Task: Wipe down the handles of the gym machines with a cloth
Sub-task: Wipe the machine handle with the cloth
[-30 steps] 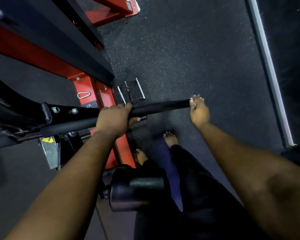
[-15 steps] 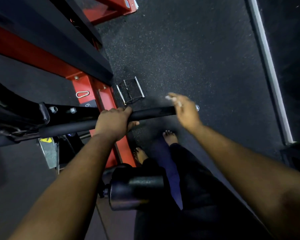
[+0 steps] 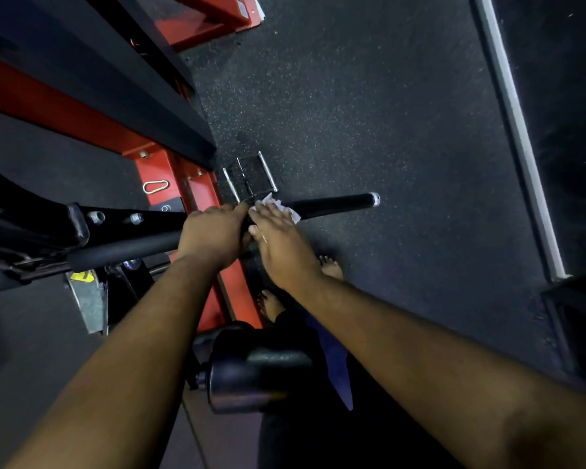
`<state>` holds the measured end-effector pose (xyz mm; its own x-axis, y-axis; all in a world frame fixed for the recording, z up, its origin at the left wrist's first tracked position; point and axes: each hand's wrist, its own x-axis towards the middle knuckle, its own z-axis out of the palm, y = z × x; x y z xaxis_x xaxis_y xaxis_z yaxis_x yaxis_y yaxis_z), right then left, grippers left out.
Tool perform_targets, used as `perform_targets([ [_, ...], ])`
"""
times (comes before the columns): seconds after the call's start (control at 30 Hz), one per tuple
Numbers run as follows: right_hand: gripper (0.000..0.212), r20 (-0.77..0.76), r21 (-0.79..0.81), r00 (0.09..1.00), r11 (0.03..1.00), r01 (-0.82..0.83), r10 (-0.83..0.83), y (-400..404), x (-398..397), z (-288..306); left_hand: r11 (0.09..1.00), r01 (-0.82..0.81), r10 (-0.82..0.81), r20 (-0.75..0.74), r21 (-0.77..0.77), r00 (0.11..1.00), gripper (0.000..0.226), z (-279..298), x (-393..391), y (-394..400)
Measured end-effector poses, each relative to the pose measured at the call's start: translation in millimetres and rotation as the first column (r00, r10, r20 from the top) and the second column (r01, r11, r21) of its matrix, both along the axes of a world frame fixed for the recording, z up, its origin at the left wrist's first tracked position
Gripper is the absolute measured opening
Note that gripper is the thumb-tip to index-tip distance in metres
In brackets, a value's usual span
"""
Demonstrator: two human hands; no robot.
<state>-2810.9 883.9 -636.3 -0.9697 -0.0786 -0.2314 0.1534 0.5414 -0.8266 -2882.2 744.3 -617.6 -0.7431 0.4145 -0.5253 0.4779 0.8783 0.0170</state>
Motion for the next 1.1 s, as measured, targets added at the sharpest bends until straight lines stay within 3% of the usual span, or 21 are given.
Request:
perform_targets([
  [0.07, 0.040, -0.056, -0.050, 0.997, 0.997, 0.058, -0.060, 19, -1, -3, 1.000, 0.006, -0.006, -0.003, 0.002, 1.000, 0.051, 1, 0, 0],
  [0.13, 0.039, -0.054, -0.098, 0.946, 0.944, 0.314, -0.320, 57, -6, -15, 1.000, 0.013, -0.013, -0.018, 0.005, 1.000, 0.053, 3, 0, 0],
  [0.23, 0.039, 0.088, 0.126, 0.829, 0.831, 0.541, -0.553, 124, -10, -41, 1.000, 0.016, -0.016, -0.026, -0.004, 1.000, 0.056, 4, -1, 2],
  [0.33, 0.039, 0.234, 0.192, 0.838, 0.869, 0.457, -0.492, 118, -7, -57, 1.000, 0.014, -0.014, -0.036, -0.001, 0.999, 0.058, 7, -1, 4],
  [0.43, 0.044, 0.138, 0.156, 0.871, 0.878, 0.452, -0.472, 52, -2, -48, 1.000, 0.019, -0.020, -0.044, -0.005, 0.999, 0.058, 6, -1, 3],
  [0.53, 0.049, 0.062, 0.029, 0.897, 0.899, 0.436, -0.437, 4, 8, -25, 1.000, 0.024, -0.025, -0.030, -0.012, 0.999, 0.057, 5, 0, 3],
  [0.67, 0.045, -0.092, -0.236, 0.975, 0.956, 0.175, -0.201, 11, 28, -8, 1.000, 0.016, -0.016, -0.036, 0.004, 0.999, 0.055, 5, -1, 2],
  [0.7, 0.044, -0.106, -0.297, 0.968, 0.936, 0.189, -0.229, 21, 30, -9, 1.000, 0.015, -0.014, -0.039, 0.008, 0.999, 0.055, 6, -1, 2],
  [0.77, 0.041, 0.058, -0.353, 0.871, 0.806, 0.474, -0.487, 52, 23, -25, 1.000, 0.003, -0.002, -0.036, 0.010, 0.999, 0.055, 6, -1, 1],
  [0.83, 0.039, 0.272, -0.222, 0.629, 0.588, 0.778, -0.729, 94, 13, -49, 1.000, 0.003, -0.003, -0.037, 0.011, 0.999, 0.055, 6, -1, 2],
  [0.9, 0.043, 0.367, -0.120, 0.491, 0.483, 0.868, -0.790, 122, 8, -65, 1.000, 0.008, -0.007, -0.050, 0.019, 0.999, 0.055, 6, 1, 2],
  [0.97, 0.045, 0.409, -0.137, 0.404, 0.382, 0.914, -0.819, 118, -1, -72, 1.000, 0.003, -0.002, -0.058, 0.027, 0.998, 0.054, 6, 1, 2],
  [1.03, 0.048, 0.413, -0.194, 0.370, 0.317, 0.929, -0.832, 88, -13, -65, 0.999, -0.003, 0.006, -0.070, 0.033, 0.997, 0.052, 5, 0, 1],
  [1.1, 0.053, 0.411, -0.222, 0.380, 0.314, 0.923, -0.829, 51, -15, -52, 0.999, -0.004, 0.006, -0.073, 0.035, 0.997, 0.051, 6, 0, 3],
])
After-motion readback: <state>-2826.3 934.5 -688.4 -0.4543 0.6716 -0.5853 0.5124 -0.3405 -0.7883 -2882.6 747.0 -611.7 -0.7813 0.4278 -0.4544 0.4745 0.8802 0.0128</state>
